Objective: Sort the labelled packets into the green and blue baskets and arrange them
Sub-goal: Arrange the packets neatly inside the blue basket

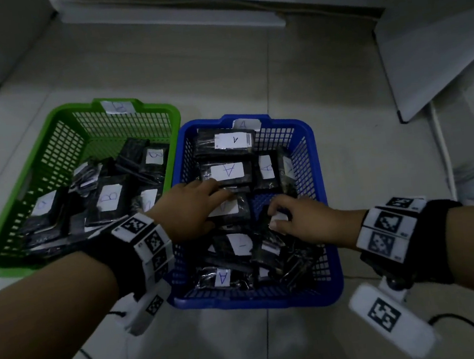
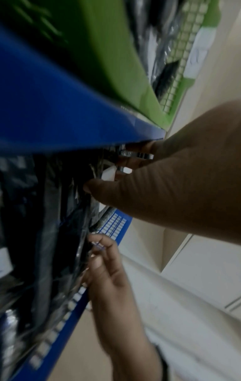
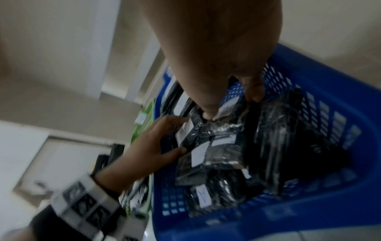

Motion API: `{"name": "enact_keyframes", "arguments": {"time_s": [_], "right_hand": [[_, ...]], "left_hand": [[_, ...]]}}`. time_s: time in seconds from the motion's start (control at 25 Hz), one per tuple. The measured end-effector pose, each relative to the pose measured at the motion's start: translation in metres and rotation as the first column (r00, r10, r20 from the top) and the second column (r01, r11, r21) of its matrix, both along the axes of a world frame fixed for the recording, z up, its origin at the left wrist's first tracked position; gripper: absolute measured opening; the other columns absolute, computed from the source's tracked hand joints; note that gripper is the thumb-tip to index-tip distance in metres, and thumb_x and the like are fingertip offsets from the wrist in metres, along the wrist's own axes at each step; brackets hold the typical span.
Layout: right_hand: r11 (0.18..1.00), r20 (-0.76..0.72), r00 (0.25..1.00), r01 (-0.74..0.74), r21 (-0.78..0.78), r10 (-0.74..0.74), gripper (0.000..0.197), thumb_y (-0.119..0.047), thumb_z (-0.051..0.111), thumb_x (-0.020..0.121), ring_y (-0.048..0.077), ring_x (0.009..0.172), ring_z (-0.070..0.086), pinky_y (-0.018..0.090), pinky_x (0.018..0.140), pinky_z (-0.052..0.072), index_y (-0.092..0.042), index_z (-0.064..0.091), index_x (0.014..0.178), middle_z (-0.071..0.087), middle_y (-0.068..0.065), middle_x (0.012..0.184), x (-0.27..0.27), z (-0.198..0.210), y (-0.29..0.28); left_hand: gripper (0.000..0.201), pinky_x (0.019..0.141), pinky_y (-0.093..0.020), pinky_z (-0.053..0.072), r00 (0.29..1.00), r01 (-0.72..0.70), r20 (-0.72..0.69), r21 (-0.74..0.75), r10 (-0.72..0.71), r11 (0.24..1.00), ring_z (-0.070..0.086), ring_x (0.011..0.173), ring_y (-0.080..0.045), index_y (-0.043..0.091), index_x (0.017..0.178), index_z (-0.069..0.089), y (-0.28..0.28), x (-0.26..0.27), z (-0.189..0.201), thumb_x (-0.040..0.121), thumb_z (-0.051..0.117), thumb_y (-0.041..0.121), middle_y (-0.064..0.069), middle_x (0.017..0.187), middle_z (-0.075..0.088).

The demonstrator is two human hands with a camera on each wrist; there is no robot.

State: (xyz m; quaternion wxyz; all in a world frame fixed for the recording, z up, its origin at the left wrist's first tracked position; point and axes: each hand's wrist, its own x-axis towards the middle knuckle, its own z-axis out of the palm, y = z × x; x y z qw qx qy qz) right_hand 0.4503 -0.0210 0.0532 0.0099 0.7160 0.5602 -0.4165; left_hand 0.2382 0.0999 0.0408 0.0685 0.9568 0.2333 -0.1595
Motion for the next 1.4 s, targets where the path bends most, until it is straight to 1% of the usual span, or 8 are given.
{"name": "enact_keyframes", "arguments": {"time_s": [0.08, 0.28, 0.4, 0.6, 0.84, 0.92, 1.16, 1.4], "right_hand": [[0.997, 0.022, 1.0, -0.019, -0.071, 0.021, 0.057, -0.038, 0.062, 0.089, 0.015, 0.088, 0.051, 0.019, 0.058, 0.039, -0.02, 0.033, 0.134, 0.056, 0.005, 0.112, 0.0, 0.001, 0.004], [0.984, 0.083, 0.996, -0.029, -0.173, 0.044, 0.108, -0.049, 0.078, 0.069, 0.029, 0.133, 0.034, 0.032, 0.108, 0.036, -0.02, 0.012, 0.149, 0.018, 0.016, 0.148, -0.002, 0.005, 0.011], [0.99, 0.003, 0.998, 0.069, -0.126, -0.069, 0.083, -0.04, 0.08, 0.07, 0.027, 0.12, 0.043, 0.032, 0.1, 0.042, -0.023, 0.034, 0.137, 0.026, 0.011, 0.139, 0.007, 0.01, 0.013], [0.938, -0.183, 0.924, 0.347, 0.026, -0.337, 0.032, -0.014, 0.061, 0.09, 0.018, 0.071, 0.057, 0.024, 0.053, 0.052, -0.016, 0.05, 0.12, 0.055, 0.005, 0.11, 0.021, 0.011, 0.027], [0.847, -0.047, 0.923, 0.371, 0.382, -0.383, 0.05, -0.006, 0.054, 0.088, 0.03, 0.107, 0.056, 0.027, 0.089, 0.045, -0.021, 0.047, 0.135, 0.05, 0.015, 0.13, 0.03, 0.007, 0.069], [0.832, -0.014, 0.914, 0.375, 0.409, -0.405, 0.046, -0.002, 0.053, 0.086, 0.028, 0.103, 0.053, 0.026, 0.082, 0.041, -0.01, 0.046, 0.131, 0.049, 0.017, 0.127, 0.031, 0.008, 0.072], [0.99, 0.259, 0.962, 0.06, 0.124, -0.091, 0.024, -0.006, 0.046, 0.093, 0.034, 0.101, 0.061, 0.03, 0.076, 0.042, 0.005, 0.064, 0.104, 0.064, 0.021, 0.106, 0.024, 0.005, 0.051], [0.987, 0.189, 0.974, 0.1, 0.125, -0.122, 0.031, 0.0, 0.047, 0.092, 0.031, 0.116, 0.047, 0.026, 0.09, 0.035, -0.003, 0.056, 0.122, 0.044, 0.02, 0.13, 0.017, -0.006, 0.034]], "left_hand": [[0.067, 0.096, -0.038, 0.044, 1.0, -0.017, 0.02, -0.014, 0.018, 1.0, 0.042, 0.124, -0.022, 0.029, 0.144, 0.023, 0.002, 0.0, -0.001, 0.087, 0.054, 0.044, 0.0, 0.145, 0.032], [0.064, 0.095, -0.039, 0.044, 0.999, -0.013, 0.031, -0.036, 0.014, 0.999, 0.039, 0.123, -0.02, 0.028, 0.14, 0.03, 0.003, 0.004, 0.001, 0.084, 0.057, 0.043, 0.001, 0.138, 0.034], [0.063, 0.093, -0.038, 0.045, 0.998, 0.005, 0.061, -0.048, -0.002, 0.999, 0.04, 0.119, -0.019, 0.028, 0.138, 0.035, 0.007, 0.006, 0.002, 0.082, 0.06, 0.043, 0.001, 0.132, 0.037], [0.053, 0.093, -0.038, 0.045, 0.986, -0.001, 0.164, -0.097, 0.017, 0.995, 0.041, 0.117, -0.018, 0.028, 0.133, 0.043, 0.005, 0.011, 0.004, 0.085, 0.056, 0.046, 0.002, 0.126, 0.042], [0.04, 0.089, -0.039, 0.046, 0.962, 0.075, 0.269, -0.084, -0.05, 0.994, 0.045, 0.111, -0.021, 0.023, 0.123, 0.053, 0.0, 0.026, 0.003, 0.086, 0.053, 0.04, 0.0, 0.125, 0.048], [0.04, 0.09, -0.044, 0.047, 0.958, 0.127, 0.263, -0.037, -0.113, 0.991, 0.043, 0.116, -0.021, 0.026, 0.119, 0.057, 0.001, 0.033, 0.004, 0.085, 0.045, 0.042, 0.0, 0.131, 0.046], [0.041, 0.116, -0.049, -0.005, 0.968, 0.219, 0.116, 0.048, -0.223, 0.975, -0.003, 0.146, -0.023, 0.042, 0.134, 0.046, 0.001, 0.054, -0.004, 0.094, 0.039, 0.048, 0.007, 0.159, 0.004], [0.05, 0.116, -0.048, -0.011, 0.991, 0.125, 0.026, 0.118, -0.129, 0.985, -0.005, 0.146, -0.024, 0.037, 0.145, 0.026, 0.01, 0.066, -0.008, 0.096, 0.033, 0.047, 0.005, 0.159, -0.003]]}}
